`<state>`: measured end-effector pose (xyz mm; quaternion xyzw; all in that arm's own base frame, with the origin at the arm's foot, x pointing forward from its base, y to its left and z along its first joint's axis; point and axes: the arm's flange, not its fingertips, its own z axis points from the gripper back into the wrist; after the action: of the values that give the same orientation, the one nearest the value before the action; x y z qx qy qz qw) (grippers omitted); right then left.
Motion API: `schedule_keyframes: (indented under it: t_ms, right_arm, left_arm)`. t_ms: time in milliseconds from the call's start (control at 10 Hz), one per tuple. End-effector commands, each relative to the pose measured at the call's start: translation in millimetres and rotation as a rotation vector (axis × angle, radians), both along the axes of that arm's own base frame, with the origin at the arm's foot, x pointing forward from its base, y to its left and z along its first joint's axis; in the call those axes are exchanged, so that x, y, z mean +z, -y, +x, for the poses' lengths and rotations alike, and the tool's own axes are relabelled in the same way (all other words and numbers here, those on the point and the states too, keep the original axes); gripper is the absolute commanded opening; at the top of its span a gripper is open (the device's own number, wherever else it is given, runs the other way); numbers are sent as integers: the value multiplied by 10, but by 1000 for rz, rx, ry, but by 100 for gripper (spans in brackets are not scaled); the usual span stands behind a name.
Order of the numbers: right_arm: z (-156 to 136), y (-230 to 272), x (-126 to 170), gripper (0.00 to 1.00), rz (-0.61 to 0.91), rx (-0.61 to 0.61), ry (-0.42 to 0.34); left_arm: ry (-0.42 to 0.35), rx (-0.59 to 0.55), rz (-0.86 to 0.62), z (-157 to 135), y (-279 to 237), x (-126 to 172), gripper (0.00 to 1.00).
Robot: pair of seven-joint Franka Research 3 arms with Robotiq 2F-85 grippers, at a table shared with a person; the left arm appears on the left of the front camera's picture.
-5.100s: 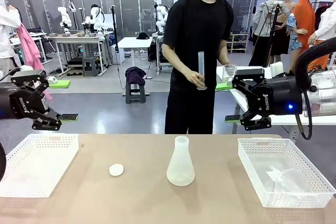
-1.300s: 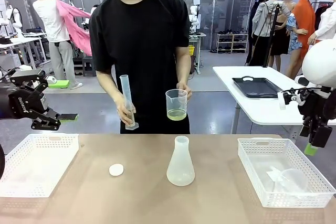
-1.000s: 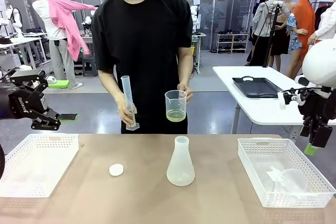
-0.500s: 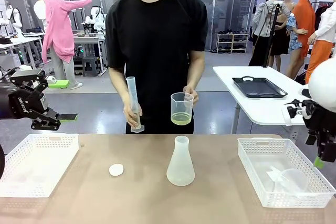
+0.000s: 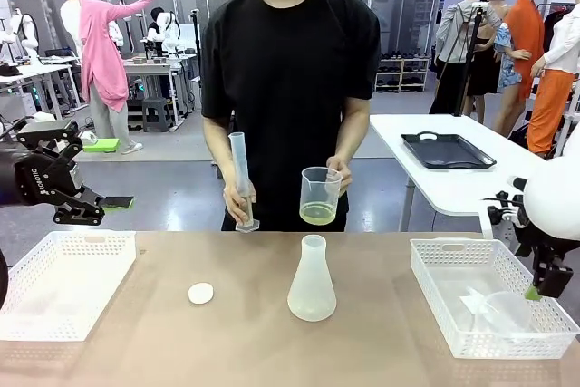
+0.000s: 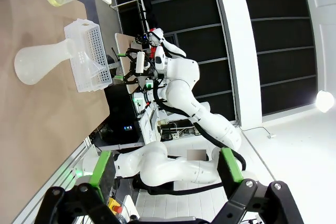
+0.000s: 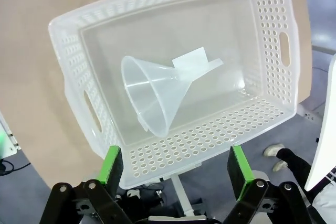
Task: Prepare the solutions needed for the experiment.
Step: Pick up the Plastic Funnel and insert it into the Big flask.
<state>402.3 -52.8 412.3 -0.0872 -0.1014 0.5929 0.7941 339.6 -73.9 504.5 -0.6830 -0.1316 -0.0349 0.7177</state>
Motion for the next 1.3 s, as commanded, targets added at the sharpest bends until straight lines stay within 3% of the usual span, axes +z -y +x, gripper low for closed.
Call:
schedule_keyframes:
  t_ms: [0,300,1100,1200]
  right_arm:
    - [-85,18,-262,100,-19,9,30]
    - [-41,38,-449,100,48,15,-5]
    - [207,59,-841,100,87,7,39]
    - [216,50,-864,93,75,4,45]
  left_arm:
    - [1,1,-24,-3,27,32,100]
    - [1,1,-24,-3,27,32,100]
    - [1,1,-24,-3,27,32,100]
    - [1,1,-24,-3,27,32,100]
